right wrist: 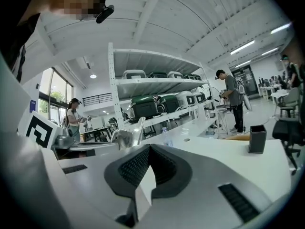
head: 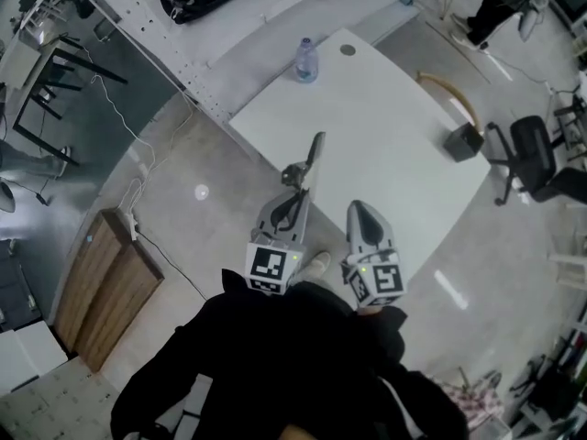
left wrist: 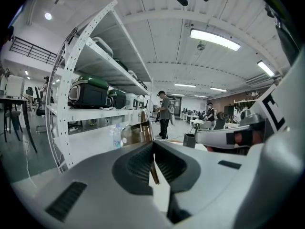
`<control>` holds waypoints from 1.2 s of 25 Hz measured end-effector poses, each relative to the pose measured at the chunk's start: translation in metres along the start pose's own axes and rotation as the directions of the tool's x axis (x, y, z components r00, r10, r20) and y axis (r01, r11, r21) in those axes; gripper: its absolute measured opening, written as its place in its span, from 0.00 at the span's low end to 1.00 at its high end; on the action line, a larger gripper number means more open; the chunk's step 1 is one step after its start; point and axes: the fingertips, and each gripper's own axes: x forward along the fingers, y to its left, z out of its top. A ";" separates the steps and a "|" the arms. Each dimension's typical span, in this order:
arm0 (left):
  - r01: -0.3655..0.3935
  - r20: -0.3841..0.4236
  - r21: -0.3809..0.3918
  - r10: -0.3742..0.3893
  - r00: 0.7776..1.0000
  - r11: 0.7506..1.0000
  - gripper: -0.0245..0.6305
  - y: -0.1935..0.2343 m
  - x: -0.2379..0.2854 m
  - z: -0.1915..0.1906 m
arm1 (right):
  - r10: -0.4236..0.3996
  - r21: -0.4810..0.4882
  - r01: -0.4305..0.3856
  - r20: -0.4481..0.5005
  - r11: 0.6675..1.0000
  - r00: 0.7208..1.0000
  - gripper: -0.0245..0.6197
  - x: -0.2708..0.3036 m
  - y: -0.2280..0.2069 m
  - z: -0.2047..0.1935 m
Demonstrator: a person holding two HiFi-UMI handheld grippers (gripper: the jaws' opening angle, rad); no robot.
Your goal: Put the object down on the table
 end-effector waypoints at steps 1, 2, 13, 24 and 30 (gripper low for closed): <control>0.003 -0.006 -0.018 -0.003 1.000 1.000 0.05 0.004 0.004 -0.001 | -0.005 0.004 0.005 -0.008 1.000 1.000 0.02 0.004 0.001 -0.001; 0.007 -0.012 -0.033 -0.007 1.000 0.999 0.05 0.008 0.009 -0.003 | -0.010 0.007 0.010 -0.020 1.000 1.000 0.02 0.007 0.001 -0.003; 0.071 -0.120 -0.129 -0.086 0.989 0.989 0.05 0.044 0.075 -0.050 | -0.053 0.032 0.057 -0.118 0.998 0.992 0.02 0.047 -0.009 -0.033; 0.101 -0.212 -0.312 -0.173 0.962 0.945 0.05 0.056 0.129 -0.101 | -0.129 0.057 0.141 -0.181 0.988 0.975 0.02 0.062 -0.035 -0.058; 0.082 -0.259 -0.420 -0.206 0.944 0.904 0.05 0.058 0.143 -0.128 | -0.133 0.097 0.157 -0.216 0.983 0.967 0.02 0.067 -0.032 -0.072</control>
